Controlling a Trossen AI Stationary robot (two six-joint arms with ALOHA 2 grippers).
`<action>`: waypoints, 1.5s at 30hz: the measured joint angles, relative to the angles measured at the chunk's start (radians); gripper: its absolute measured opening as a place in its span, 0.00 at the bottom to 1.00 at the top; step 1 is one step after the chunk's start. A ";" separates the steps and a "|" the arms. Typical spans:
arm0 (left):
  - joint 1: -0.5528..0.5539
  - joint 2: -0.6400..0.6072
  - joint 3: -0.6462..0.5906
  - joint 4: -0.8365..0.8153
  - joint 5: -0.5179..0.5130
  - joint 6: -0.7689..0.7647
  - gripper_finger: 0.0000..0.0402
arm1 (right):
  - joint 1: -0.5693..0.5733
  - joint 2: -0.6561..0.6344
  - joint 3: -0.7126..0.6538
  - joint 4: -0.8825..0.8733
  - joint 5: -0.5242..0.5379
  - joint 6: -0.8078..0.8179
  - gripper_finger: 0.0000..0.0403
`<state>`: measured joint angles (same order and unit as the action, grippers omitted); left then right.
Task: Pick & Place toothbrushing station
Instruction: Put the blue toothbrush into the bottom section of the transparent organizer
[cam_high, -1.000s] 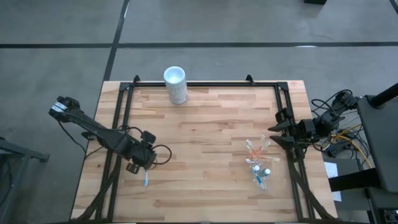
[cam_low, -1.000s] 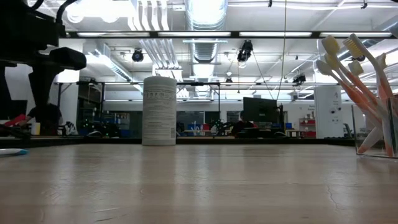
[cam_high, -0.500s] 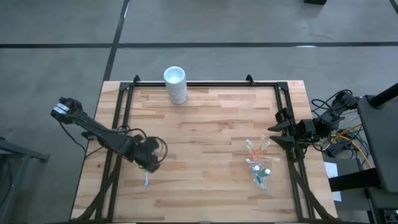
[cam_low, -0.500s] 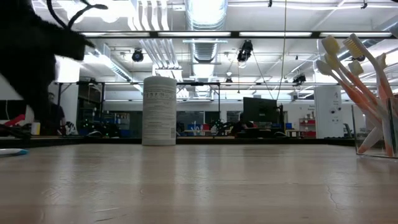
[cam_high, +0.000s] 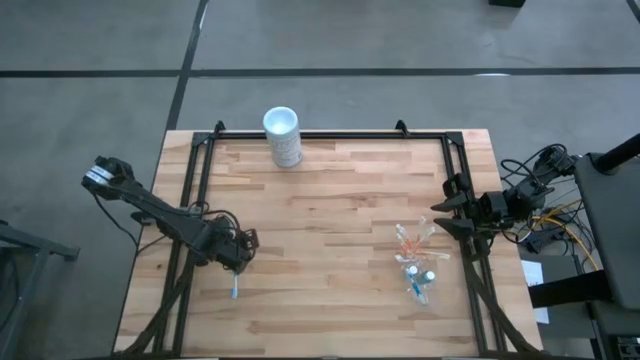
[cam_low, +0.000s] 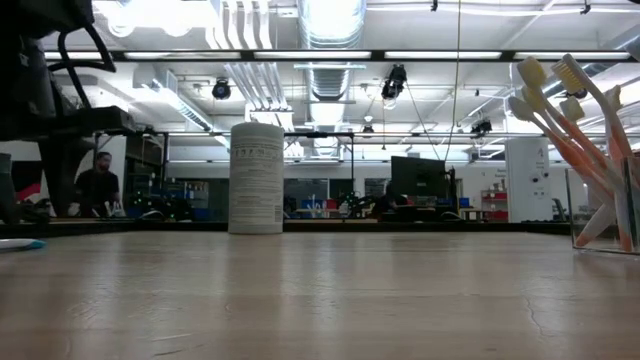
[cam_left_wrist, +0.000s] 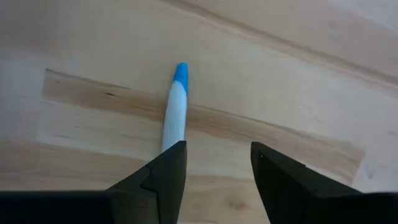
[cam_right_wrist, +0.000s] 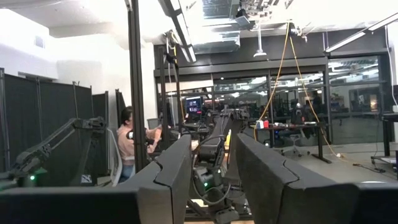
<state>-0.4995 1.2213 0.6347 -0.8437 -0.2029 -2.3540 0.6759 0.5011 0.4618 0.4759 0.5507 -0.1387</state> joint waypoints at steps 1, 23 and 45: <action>0.000 0.000 -0.002 -0.002 -0.002 -0.009 0.46 | 0.000 0.000 0.000 0.000 0.000 0.000 0.29; 0.001 -0.003 -0.155 0.142 0.019 0.114 0.46 | 0.000 0.000 0.000 0.000 0.000 0.000 0.31; 0.000 -0.017 -0.138 0.144 0.013 0.138 0.46 | 0.000 0.000 0.000 0.000 0.000 0.000 0.32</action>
<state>-0.4992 1.2045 0.4968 -0.6994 -0.1904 -2.2162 0.6762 0.5007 0.4618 0.4759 0.5505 -0.1387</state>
